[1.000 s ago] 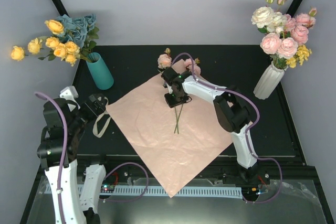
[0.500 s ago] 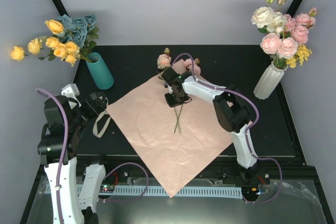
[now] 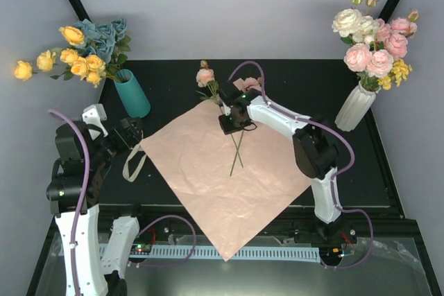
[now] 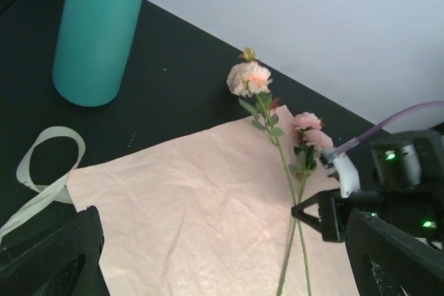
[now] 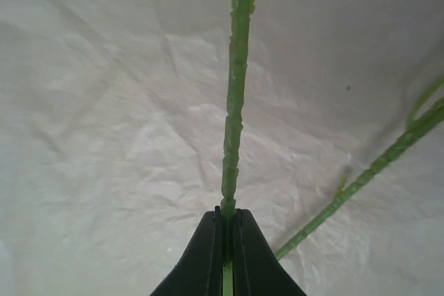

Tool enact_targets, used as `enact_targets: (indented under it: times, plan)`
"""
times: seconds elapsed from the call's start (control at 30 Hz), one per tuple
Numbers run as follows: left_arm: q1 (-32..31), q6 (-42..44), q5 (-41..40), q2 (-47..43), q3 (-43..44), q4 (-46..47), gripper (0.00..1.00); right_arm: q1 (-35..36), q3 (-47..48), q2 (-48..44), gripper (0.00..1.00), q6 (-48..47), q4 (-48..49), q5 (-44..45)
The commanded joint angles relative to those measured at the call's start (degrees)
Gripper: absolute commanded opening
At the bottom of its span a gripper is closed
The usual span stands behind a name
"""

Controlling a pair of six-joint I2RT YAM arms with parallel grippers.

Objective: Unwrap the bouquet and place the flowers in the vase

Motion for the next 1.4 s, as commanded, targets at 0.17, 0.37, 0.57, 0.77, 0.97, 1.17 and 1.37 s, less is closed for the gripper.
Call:
enact_targets:
  times: [0.17,0.37,0.57,0.77,0.97,1.17,1.37]
  plan:
    - [-1.07,0.25,15.27,1.26,1.47,7.89,0.96,-0.36,0.13,-14.6,0.02,0.82,6.28,-4.46]
    - [-1.47,-7.54,28.02,3.04,0.3,18.02,0.96,-0.36,-4.52,-23.66,0.02,-1.25,12.69,-12.21]
    - [-1.59,-17.57,34.55,5.6,-3.44,30.98,0.95,0.36,-11.19,-33.94,0.02,-4.79,20.57,-19.89]
    - [-3.51,-23.94,35.28,9.25,-2.6,41.68,0.95,1.89,-16.96,-42.18,0.01,-9.84,26.42,-23.11]
    - [-8.05,-24.71,35.23,13.28,1.4,49.05,0.95,4.37,-17.8,-45.19,0.01,-14.49,26.35,-25.28]
    - [-11.17,-25.98,34.36,16.58,4.32,55.88,0.95,6.62,-17.47,-45.13,0.02,-16.71,25.3,-25.65]
    - [-12.76,-25.06,32.0,19.95,8.36,56.37,0.94,8.59,-17.06,-43.89,0.02,-17.81,25.3,-26.06]
